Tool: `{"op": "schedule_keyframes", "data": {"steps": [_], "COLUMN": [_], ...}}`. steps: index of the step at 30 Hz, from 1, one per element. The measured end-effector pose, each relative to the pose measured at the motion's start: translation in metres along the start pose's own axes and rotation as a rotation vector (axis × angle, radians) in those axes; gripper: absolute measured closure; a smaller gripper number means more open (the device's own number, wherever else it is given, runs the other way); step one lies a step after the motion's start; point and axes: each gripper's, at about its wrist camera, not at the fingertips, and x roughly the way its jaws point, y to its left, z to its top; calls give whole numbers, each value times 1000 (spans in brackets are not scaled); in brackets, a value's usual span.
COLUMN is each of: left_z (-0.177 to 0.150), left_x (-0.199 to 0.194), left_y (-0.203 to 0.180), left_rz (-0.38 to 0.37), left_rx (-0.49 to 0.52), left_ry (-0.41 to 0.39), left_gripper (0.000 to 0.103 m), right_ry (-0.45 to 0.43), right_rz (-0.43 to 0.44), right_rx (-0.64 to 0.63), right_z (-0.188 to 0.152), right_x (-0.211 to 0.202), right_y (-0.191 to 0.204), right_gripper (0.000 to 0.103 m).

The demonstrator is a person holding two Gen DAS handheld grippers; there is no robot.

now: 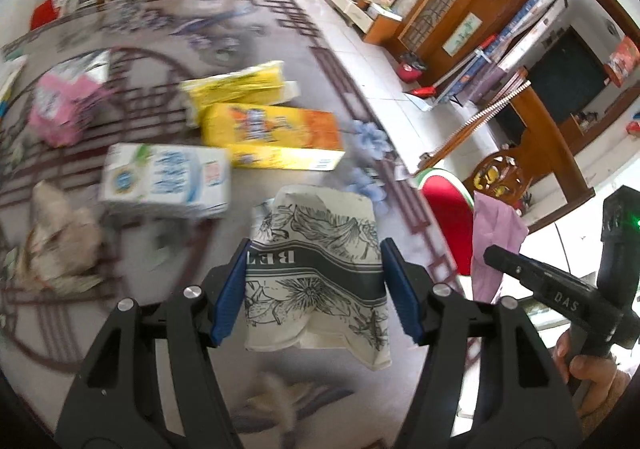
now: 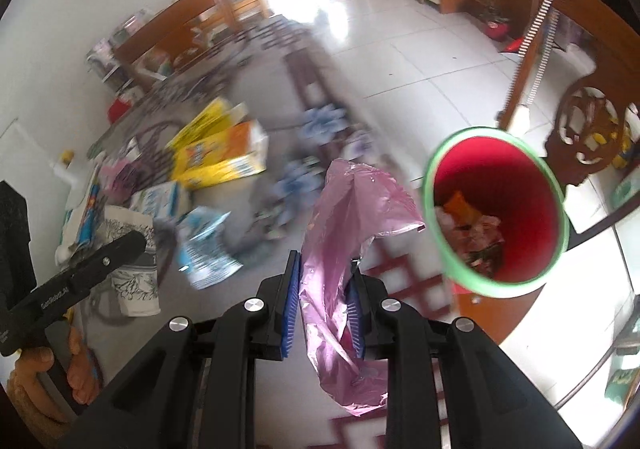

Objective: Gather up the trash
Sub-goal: 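Carry the pink bag with the right tool into the red bin while the left tool carries the cup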

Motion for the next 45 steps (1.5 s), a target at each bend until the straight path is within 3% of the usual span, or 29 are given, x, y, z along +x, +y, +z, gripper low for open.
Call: {"op": "schedule_keyframes", "data": {"steps": [9, 18, 20, 23, 25, 29, 32, 37, 45], "left_z": [20, 41, 44, 45, 45, 45, 46, 49, 45], "left_x": [59, 133, 146, 153, 153, 153, 140, 106, 65], "left_y": [-81, -182, -203, -222, -226, -217, -207, -183, -153], "left_rz": [-51, -170, -206, -220, -226, -200, -159, -118, -103], "left_rx": [122, 227, 265, 284, 276, 249, 241, 221, 150], "left_ry": [65, 134, 161, 152, 144, 148, 107, 24, -41], "left_gripper": [42, 42, 39, 19, 17, 15, 15, 15, 15], "right_ry": [-28, -93, -105, -109, -123, -127, -119, -102, -88], "right_rz": [-57, -67, -52, -46, -62, -57, -59, -51, -22], "right_rx": [145, 295, 318, 331, 330, 347, 338, 306, 253], "right_z": [20, 35, 40, 46, 49, 49, 49, 47, 39], "right_x": [-12, -28, -29, -28, -29, -30, -28, -24, -21], "right_y": [-98, -180, -192, -204, -208, -216, -215, -199, -158], "right_gripper": [80, 80, 75, 48, 38, 37, 37, 35, 34]}}
